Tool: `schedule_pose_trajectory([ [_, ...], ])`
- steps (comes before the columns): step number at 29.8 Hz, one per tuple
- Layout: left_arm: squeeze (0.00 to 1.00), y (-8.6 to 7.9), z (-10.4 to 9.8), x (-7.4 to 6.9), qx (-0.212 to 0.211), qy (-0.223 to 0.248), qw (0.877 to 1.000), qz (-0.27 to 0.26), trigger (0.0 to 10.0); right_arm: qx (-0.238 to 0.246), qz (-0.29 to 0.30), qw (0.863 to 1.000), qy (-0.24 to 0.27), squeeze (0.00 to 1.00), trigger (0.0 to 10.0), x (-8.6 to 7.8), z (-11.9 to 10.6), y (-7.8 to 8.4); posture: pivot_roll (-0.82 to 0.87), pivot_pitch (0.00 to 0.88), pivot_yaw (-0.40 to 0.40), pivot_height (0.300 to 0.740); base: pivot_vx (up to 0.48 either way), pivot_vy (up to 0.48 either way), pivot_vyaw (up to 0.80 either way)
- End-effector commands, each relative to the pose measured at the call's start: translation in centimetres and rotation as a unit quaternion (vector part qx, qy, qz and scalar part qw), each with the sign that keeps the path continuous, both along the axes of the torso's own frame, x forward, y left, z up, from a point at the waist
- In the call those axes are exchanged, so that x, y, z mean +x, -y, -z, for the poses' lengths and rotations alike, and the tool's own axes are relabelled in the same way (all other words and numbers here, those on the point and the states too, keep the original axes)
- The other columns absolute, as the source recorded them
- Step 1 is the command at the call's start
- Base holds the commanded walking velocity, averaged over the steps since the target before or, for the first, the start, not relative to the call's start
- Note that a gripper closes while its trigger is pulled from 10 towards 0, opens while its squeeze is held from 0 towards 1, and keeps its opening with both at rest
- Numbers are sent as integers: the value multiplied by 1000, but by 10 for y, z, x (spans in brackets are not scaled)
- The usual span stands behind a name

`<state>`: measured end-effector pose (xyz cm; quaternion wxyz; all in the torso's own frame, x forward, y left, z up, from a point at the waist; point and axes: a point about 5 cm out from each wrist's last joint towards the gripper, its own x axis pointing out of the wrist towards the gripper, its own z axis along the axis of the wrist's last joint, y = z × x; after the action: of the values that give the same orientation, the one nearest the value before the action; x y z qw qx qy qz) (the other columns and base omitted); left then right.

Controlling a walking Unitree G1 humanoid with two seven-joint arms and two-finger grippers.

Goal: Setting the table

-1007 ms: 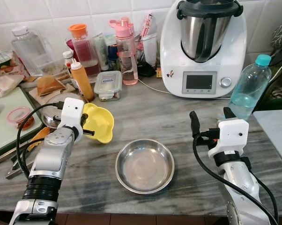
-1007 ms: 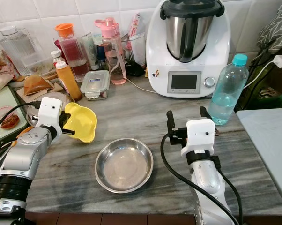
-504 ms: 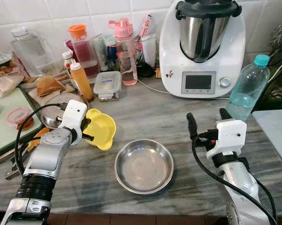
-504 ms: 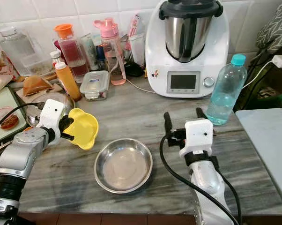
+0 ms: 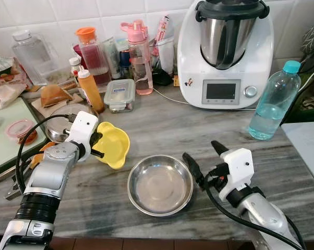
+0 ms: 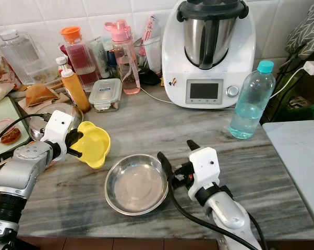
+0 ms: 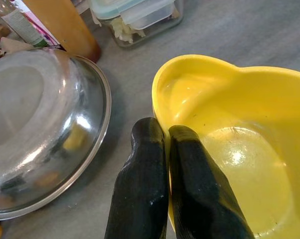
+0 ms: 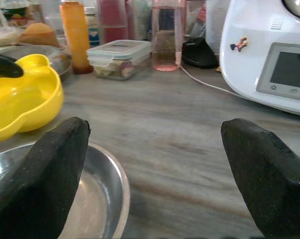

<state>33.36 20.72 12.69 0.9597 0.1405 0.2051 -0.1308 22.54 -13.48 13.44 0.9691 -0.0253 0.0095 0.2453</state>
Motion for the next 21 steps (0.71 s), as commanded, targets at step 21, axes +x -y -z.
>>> schedule_pose_trajectory([
  [21, 0, 11, 14, -13, 39, -67, 993, 86, 10000, -1, -129, 987, -91, 0, 10000, -24, 6, -4, -65, 0, 111, 740, 0, 0, 0],
])
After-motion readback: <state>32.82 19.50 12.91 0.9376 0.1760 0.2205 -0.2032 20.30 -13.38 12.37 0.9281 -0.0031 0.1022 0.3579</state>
